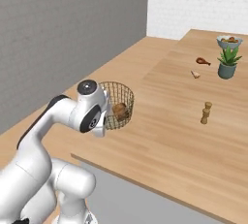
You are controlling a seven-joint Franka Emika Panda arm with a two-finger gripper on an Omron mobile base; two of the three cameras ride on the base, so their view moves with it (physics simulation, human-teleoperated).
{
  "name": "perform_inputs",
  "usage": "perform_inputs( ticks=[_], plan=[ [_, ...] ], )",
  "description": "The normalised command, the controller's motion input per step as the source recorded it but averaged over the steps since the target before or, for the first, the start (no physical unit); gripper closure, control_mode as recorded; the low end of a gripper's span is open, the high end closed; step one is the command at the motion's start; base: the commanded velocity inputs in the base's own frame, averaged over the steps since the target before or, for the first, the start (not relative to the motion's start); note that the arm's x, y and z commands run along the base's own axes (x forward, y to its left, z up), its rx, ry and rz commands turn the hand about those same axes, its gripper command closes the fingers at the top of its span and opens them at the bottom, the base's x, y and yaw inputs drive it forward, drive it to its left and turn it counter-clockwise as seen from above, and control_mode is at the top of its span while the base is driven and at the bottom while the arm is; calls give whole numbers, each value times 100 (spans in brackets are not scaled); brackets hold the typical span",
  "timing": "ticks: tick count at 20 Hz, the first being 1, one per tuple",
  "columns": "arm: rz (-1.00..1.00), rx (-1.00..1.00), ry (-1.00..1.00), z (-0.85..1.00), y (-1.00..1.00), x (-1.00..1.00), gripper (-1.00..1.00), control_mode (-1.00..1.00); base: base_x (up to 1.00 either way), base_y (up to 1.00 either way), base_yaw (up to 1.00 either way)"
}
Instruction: Open the cabinet, pick up the bread from the cabinet and place it in the basket. Then move the basket to the dining counter.
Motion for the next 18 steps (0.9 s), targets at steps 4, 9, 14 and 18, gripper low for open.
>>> perform_inputs(
  ticks=[4, 9, 14, 18],
  plan=[
    [-8, 1, 2, 0, -44, 100, 100, -100, 0, 0, 0],
    [0, 4, 6, -1, -68, 100, 100, -100, 0, 0, 0],
    [0, 5, 12, -5, -80, 94, 100, -100, 0, 0, 0],
    [0, 2, 11, -19, -6, 43, 100, -100, 0, 0, 0]
  ],
)
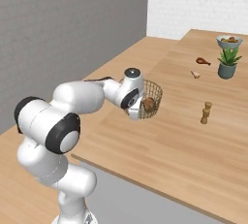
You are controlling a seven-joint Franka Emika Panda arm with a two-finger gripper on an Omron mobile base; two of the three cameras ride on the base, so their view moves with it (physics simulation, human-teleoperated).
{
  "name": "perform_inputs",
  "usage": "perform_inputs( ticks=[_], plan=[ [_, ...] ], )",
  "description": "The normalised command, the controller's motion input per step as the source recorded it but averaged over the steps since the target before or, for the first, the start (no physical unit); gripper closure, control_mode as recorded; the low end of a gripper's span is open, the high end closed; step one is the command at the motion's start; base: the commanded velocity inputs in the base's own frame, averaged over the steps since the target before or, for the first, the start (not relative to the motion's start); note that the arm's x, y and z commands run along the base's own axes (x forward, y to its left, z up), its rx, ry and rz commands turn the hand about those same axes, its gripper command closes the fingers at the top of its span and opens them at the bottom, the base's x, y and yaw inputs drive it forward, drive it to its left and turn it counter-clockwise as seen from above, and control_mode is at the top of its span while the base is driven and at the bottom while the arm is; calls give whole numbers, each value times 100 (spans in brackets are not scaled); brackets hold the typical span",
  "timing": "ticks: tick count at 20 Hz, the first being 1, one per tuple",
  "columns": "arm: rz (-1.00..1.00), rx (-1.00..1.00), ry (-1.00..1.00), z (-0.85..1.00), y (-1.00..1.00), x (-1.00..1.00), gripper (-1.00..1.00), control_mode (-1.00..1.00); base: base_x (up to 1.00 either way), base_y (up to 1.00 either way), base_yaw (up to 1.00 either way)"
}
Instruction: Open the cabinet, pick up the bread from the cabinet and place it in the basket. Then move the basket to the dining counter.
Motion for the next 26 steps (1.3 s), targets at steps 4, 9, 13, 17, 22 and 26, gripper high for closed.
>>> perform_inputs(
  ticks=[4, 9, 13, 17, 22, 26],
  plan=[
    [0, 3, 0, -37, -20, 0, 100, -100, 0, 0, 0],
    [0, 5, -1, -32, -31, -3, 100, -100, 0, 0, 0],
    [0, 2, -2, -38, -6, -2, 100, -100, 0, 0, 0],
    [0, 0, 0, -37, 0, 2, 100, -100, 0, 0, 0],
    [0, 0, -1, -23, 0, 8, 100, -100, 0, 0, 0],
    [0, 0, 0, -22, 1, 22, 100, -100, 0, 0, 0]
  ],
)
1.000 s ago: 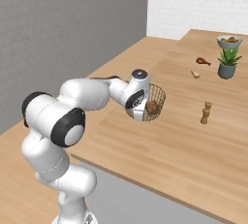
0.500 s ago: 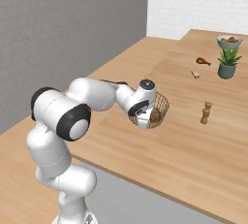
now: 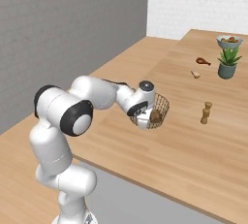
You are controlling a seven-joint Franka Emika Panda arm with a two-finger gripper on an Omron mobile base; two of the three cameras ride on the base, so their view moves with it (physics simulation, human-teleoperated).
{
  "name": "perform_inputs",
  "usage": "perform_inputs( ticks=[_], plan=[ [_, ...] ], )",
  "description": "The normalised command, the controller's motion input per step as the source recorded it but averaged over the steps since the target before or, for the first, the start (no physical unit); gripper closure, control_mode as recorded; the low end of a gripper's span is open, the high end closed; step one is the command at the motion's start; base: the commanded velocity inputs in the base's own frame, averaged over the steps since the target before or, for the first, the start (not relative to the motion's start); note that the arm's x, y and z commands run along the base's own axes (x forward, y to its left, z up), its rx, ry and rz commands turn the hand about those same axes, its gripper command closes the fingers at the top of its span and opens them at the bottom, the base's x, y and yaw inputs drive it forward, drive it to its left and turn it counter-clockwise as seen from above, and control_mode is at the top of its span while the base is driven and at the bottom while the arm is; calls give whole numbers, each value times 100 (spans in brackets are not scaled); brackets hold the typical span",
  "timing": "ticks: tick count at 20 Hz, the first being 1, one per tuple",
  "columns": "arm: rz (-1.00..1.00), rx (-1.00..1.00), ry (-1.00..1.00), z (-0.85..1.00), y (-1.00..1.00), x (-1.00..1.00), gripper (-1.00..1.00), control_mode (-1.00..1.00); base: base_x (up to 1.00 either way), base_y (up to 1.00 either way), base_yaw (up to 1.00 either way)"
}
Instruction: Open the cabinet, pick up the bread from the cabinet and place it in the basket. Then move the basket to the dining counter.
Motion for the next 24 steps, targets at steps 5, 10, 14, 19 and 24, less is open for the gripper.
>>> perform_inputs(
  ticks=[5, 10, 14, 19, 24],
  plan=[
    [0, 0, 0, -31, 13, 15, 100, -100, 0, 0, 0],
    [0, 0, 0, -23, 2, 2, -100, -100, 0, 0, 0],
    [3, 0, 0, 24, 0, -24, -100, -100, 0, 0, 0],
    [9, -1, 0, 66, 11, -30, -100, -100, 0, 0, 0],
    [12, -3, 0, 56, 12, -56, -100, -100, 0, 0, 0]
  ],
)
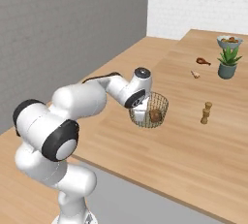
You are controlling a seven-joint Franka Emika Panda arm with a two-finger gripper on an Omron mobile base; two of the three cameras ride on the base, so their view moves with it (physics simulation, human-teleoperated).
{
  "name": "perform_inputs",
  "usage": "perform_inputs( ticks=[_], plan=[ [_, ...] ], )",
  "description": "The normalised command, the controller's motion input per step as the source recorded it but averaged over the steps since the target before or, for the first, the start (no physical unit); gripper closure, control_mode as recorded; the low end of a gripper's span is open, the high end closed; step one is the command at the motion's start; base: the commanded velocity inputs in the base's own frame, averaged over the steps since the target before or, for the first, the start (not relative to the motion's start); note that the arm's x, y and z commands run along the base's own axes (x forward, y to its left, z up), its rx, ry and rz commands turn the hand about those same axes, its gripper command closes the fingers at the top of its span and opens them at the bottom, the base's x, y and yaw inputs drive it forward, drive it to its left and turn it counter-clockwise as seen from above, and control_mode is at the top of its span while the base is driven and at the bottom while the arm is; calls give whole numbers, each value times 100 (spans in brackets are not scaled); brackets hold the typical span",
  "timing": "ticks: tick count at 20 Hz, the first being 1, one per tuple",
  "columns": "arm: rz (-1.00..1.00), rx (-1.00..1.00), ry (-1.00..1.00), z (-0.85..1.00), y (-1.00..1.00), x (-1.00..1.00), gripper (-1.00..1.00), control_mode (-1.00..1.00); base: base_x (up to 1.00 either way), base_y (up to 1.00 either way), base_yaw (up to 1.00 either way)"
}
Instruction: Open the cabinet, pick up the bread from the cabinet and place it in the basket. Then move the basket to the dining counter.
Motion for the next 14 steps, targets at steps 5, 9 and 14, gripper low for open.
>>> perform_inputs(
  ticks=[5, 9, 14],
  plan=[
    [12, -6, -4, 49, 14, -78, -100, -100, 0, 0, 0],
    [33, -20, -12, 32, 16, -100, -100, -100, 0, 0, 0],
    [44, -37, -22, 10, 30, -100, -100, -100, 0, 0, 0]
  ],
)
